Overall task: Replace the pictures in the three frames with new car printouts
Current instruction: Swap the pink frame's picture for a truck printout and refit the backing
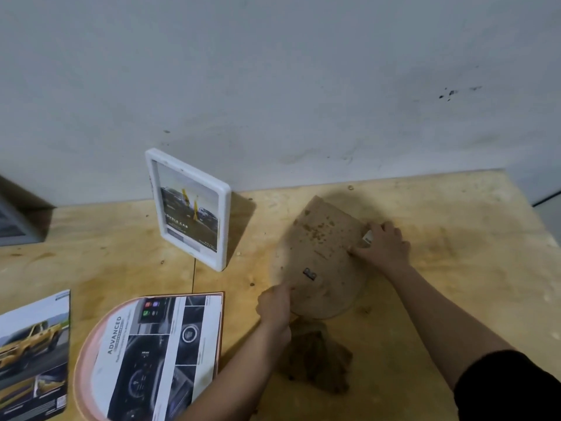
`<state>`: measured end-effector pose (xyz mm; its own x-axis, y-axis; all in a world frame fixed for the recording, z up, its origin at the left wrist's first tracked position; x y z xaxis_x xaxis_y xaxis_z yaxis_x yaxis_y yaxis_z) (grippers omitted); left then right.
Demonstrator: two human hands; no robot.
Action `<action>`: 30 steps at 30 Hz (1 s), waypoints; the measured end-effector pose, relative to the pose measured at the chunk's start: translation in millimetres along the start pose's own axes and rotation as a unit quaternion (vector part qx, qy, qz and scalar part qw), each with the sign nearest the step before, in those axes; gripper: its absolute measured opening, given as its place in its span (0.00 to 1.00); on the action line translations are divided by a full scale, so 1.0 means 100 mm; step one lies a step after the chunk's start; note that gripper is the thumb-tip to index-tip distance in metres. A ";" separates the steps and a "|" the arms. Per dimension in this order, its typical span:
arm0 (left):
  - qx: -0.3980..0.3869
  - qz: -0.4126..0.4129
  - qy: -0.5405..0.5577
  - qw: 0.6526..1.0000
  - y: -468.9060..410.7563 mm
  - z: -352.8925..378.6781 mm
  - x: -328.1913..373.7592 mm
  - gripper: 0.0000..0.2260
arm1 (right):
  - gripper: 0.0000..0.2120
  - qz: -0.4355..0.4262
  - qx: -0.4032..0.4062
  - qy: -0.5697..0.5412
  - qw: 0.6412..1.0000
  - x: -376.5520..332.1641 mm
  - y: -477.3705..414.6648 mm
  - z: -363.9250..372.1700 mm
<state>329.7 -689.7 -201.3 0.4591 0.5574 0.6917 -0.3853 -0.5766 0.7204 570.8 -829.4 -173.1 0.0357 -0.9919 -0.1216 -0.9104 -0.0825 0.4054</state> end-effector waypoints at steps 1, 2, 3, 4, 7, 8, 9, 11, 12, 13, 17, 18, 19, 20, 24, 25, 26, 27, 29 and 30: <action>0.008 -0.013 0.000 1.000 -0.03 0.01 -0.01 0.28 | 0.35 0.015 -0.009 -0.008 1.000 0.07 -0.02 0.00; 0.009 -0.022 0.000 1.000 -0.05 0.01 -0.01 0.29 | 0.36 0.027 -0.017 -0.021 0.999 0.15 -0.02 0.00; 0.005 -0.026 -0.005 1.000 -0.06 0.02 0.00 0.29 | 0.37 0.031 -0.022 -0.040 0.998 0.23 -0.02 0.02; -0.002 -0.023 -0.014 1.000 -0.09 0.04 0.01 0.28 | 0.37 0.034 -0.025 -0.068 0.997 0.31 0.00 0.01; -0.028 0.001 -0.045 0.999 -0.10 0.09 0.05 0.31 | 0.35 0.061 -0.033 -0.196 0.978 0.55 0.14 0.00; -0.035 0.014 -0.055 0.998 -0.10 0.10 0.08 0.30 | 0.34 0.083 -0.034 -0.234 0.968 0.64 0.21 -0.01; -0.042 0.032 -0.060 0.997 -0.06 0.10 0.14 0.26 | 0.32 0.106 -0.036 -0.271 0.956 0.72 0.29 -0.02; -0.072 0.083 -0.063 0.992 -0.02 0.11 0.28 0.21 | 0.28 0.128 -0.039 -0.334 0.933 0.86 0.52 -0.03; -0.098 0.118 -0.063 0.986 0.02 0.11 0.38 0.20 | 0.26 0.124 -0.035 -0.359 0.924 0.89 0.65 -0.05; -0.128 0.153 -0.062 0.978 0.08 0.09 0.48 0.20 | 0.22 0.118 -0.035 -0.383 0.915 0.91 0.78 -0.06; -0.213 0.248 -0.083 0.941 0.31 -0.26 0.70 0.19 | 0.16 0.113 -0.102 -0.456 0.877 0.75 1.37 0.10; -0.216 0.260 -0.082 0.937 0.34 -0.43 0.71 0.20 | 0.15 0.114 -0.127 -0.470 0.866 0.66 1.52 0.18; -0.214 0.263 -0.075 0.938 0.36 -0.64 0.70 0.20 | 0.14 0.111 -0.151 -0.484 0.855 0.55 1.66 0.28; -0.208 0.259 -0.070 0.941 0.36 -0.87 0.69 0.21 | 0.15 0.103 -0.179 -0.500 0.841 0.43 1.81 0.38; -0.162 0.267 -0.091 0.946 0.28 -1.89 0.60 0.17 | 0.24 0.056 -0.320 -0.485 0.812 -0.16 2.44 0.82; -0.146 0.269 -0.097 0.947 0.26 -2.13 0.58 0.16 | 0.28 0.051 -0.349 -0.459 0.816 -0.28 2.57 0.95; -0.125 0.270 -0.102 0.949 0.25 -2.38 0.57 0.14 | 0.28 0.047 -0.367 -0.435 0.821 -0.41 2.69 1.06; -0.103 0.270 -0.108 0.951 0.25 -2.61 0.55 0.12 | 0.25 0.045 -0.376 -0.411 0.829 -0.53 2.80 1.16; -0.049 0.274 -0.121 0.953 0.22 -3.03 0.54 0.11 | 0.17 0.034 -0.377 -0.366 0.850 -0.80 3.02 1.29; -0.025 0.273 -0.127 0.953 0.21 -3.21 0.53 0.12 | 0.14 0.024 -0.372 -0.342 0.863 -0.94 3.12 1.33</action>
<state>89.2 -480.7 -133.8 0.3564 0.0158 0.9342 -0.6573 -0.7064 0.2627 228.9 -749.0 -155.3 -0.4772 -0.7287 -0.4913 -0.3791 -0.3336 0.8631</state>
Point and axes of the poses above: each hand's wrist, its own y-axis away from the middle knuckle, its own z-axis out of the palm, x = y × z, the point moved 8 cm from there along -y, towards the middle knuckle, and after that the axes turned 14 degrees about z, right-handed, at the moved point
